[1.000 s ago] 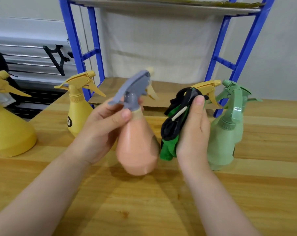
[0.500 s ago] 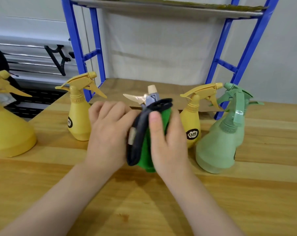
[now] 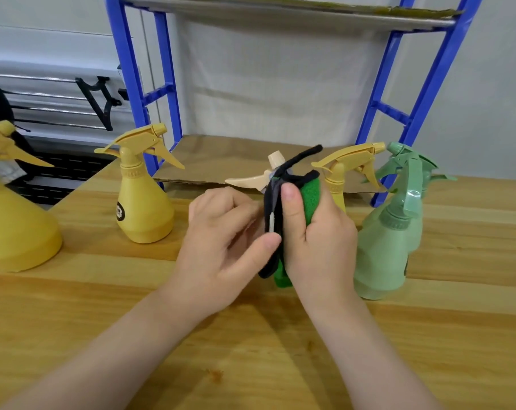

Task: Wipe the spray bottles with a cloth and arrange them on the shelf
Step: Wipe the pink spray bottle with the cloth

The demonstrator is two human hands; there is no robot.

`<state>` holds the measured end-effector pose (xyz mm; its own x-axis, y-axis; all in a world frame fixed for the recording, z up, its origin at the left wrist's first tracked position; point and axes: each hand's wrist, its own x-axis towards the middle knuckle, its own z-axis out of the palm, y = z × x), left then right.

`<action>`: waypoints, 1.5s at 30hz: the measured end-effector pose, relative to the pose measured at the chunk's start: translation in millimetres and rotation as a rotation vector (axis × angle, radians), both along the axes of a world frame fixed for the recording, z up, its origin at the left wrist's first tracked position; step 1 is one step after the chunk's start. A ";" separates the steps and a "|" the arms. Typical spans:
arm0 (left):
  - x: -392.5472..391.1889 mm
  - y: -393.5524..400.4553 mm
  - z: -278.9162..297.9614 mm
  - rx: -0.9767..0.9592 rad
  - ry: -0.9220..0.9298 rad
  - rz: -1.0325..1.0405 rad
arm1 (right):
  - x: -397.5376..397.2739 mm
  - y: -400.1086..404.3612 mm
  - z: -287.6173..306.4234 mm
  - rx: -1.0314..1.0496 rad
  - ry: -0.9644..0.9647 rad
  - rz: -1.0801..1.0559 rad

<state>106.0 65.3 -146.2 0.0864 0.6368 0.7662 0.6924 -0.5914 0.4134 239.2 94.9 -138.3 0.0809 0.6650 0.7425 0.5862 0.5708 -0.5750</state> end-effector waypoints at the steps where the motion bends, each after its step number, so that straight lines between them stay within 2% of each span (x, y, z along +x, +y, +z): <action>1: 0.4 0.8 -1.3 -0.002 0.012 0.022 | 0.4 -0.1 0.1 0.005 0.011 -0.002; 4: -0.4 2.7 -3.2 0.009 0.013 0.065 | -1.3 0.6 -1.6 -0.030 0.069 0.089; 7: -7.2 5.0 -0.9 0.037 -0.017 0.090 | -7.4 0.5 -3.2 -0.149 0.178 0.314; 11: -16.4 7.5 0.3 0.058 -0.174 0.067 | -11.5 -4.4 0.7 -0.404 0.466 0.610; 17: -12.3 8.9 -3.8 0.034 -0.335 -0.043 | -10.4 -11.6 15.0 -0.674 0.954 0.890; 20: -13.3 10.4 -1.8 0.022 -0.296 0.008 | -9.4 -10.1 16.6 -0.719 1.040 0.951; 26: -15.4 13.3 2.0 0.010 -0.195 0.190 | -7.8 -6.6 14.5 -0.744 0.960 0.884; 28: -12.8 11.9 0.5 -0.046 -0.241 0.169 | -7.0 -4.2 10.0 -0.681 0.827 0.754; 31: -13.1 13.2 -0.1 -0.135 -0.376 0.120 | -6.3 -3.5 6.4 -0.473 0.599 0.541; 33: -16.3 14.0 2.8 -0.182 -0.517 0.066 | -5.8 -3.8 6.8 -0.375 0.572 0.500; 36: -17.9 13.2 9.0 -0.249 -0.776 -0.069 | -3.2 -0.2 4.2 -0.321 0.518 0.505; 38: -14.8 11.2 11.0 -0.276 -0.863 -0.159 | -4.2 -0.5 1.3 -0.294 0.425 0.569; 42: -7.1 7.8 9.9 -0.332 -0.840 -0.297 | -7.1 -3.3 -5.5 -0.262 0.350 0.709; 45: -4.2 6.8 4.2 -0.365 -0.807 -0.352 | -8.3 -2.8 -4.9 -0.345 0.426 0.682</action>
<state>101.7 72.1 -141.9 -0.1496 0.8868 0.4372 -0.0758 -0.4511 0.8892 230.9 92.1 -143.2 -0.1917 0.8515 0.4881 -0.1236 0.4724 -0.8727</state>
